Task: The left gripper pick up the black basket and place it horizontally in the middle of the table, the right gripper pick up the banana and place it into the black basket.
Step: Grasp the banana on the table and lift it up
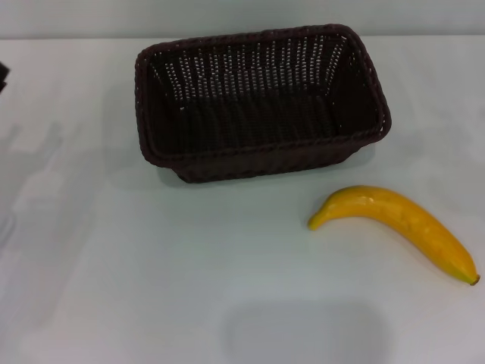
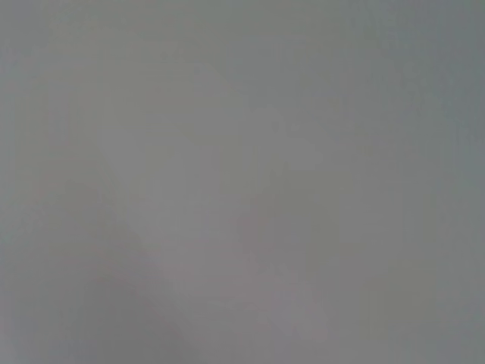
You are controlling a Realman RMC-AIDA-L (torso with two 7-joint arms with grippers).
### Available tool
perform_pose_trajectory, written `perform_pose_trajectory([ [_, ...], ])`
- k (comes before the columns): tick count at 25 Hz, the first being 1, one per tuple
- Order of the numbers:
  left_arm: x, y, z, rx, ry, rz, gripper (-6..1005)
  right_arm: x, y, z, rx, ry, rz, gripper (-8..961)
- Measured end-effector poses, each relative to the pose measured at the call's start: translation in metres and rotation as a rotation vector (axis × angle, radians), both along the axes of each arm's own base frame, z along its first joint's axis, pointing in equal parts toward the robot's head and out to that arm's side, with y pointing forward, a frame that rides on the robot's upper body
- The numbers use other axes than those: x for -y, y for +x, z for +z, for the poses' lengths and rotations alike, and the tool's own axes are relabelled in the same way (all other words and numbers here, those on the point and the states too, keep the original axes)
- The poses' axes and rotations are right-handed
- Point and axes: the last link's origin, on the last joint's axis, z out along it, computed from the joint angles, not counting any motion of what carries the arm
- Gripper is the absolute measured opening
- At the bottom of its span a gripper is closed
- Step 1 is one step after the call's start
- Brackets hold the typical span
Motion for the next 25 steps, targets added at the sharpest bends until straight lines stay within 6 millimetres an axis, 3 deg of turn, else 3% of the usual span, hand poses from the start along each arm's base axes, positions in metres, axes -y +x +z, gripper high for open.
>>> perform_pose_trajectory([
  [5,0.006,-0.013,0.004,-0.033,0.076,0.070,877,0.007,-0.044,0.013,0.208,-0.274,0.109,709],
  [10,0.007,-0.025,0.007,-0.033,0.089,0.149,876,0.016,-0.091,0.000,0.444,-0.455,0.060,708],
  [14,0.009,-0.033,0.008,-0.052,0.101,0.200,876,0.022,-0.143,-0.027,0.639,-0.577,0.028,708],
  [17,0.008,-0.033,0.007,-0.054,0.104,0.204,875,0.027,-0.170,-0.047,0.777,-0.607,0.008,708],
  [18,0.007,-0.033,0.007,-0.054,0.104,0.204,875,0.027,-0.170,-0.047,0.777,-0.607,0.008,708],
  [20,0.007,-0.034,0.008,-0.053,0.108,0.209,874,0.031,-0.188,-0.069,0.863,-0.633,0.009,708],
  [25,0.004,-0.035,0.007,-0.054,0.101,0.229,873,0.031,-0.195,-0.100,0.969,-0.656,-0.033,708],
])
